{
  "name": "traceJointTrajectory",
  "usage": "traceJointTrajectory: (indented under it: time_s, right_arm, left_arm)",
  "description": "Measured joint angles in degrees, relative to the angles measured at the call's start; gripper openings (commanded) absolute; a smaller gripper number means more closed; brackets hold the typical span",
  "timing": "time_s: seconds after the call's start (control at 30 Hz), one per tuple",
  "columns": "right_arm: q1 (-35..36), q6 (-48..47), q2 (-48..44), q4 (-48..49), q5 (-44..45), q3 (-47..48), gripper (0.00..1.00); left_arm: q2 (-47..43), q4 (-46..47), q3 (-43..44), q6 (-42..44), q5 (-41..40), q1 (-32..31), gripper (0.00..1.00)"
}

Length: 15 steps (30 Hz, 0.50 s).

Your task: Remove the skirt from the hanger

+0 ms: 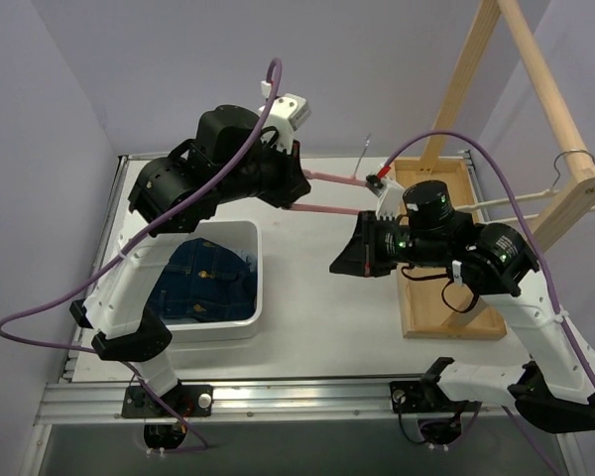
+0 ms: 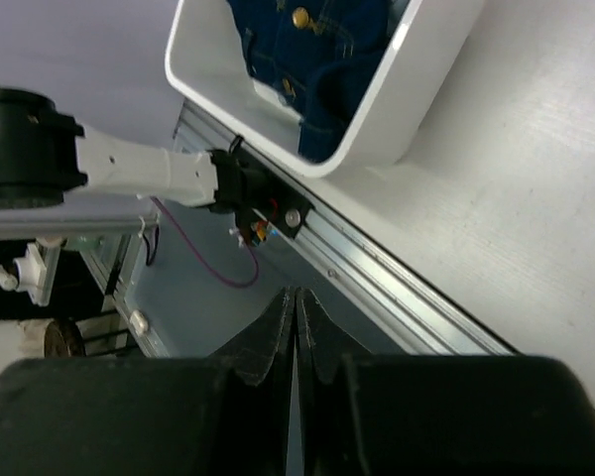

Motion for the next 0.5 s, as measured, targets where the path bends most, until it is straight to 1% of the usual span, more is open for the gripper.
traceJointTrajectory:
  time_s: [0.07, 0.17, 0.23, 0.33, 0.4, 0.5]
  right_arm:
    - [1.5, -0.2, -2.0, 0.7, -0.7, -4.0, 0.00]
    - [3.7, 0.8, -6.0, 2.3, -1.1, -13.1, 0.00]
    - [5.2, 2.4, -10.6, 3.2, -1.2, -20.6, 0.00]
    - [5.9, 4.5, -17.0, 5.0, -1.8, -29.2, 0.00]
    - [5.9, 5.8, -21.8, 5.5, -2.3, -34.0, 0.00]
    - [5.9, 7.7, -26.9, 5.5, -2.5, -38.2, 0.00]
  left_arm:
    - [0.7, 3.2, -1.1, -1.2, 3.1, 0.0, 0.02]
    - [1.1, 9.1, -3.8, -3.1, 7.6, -0.2, 0.02]
    - [1.0, 13.2, -5.7, -4.2, 9.8, -0.4, 0.02]
    - [1.0, 18.8, -7.7, -5.6, 12.7, -0.6, 0.02]
    - [1.0, 21.8, -8.2, -6.5, 14.4, -0.6, 0.02]
    - [1.1, 26.7, -8.3, -8.0, 16.8, -0.7, 0.02]
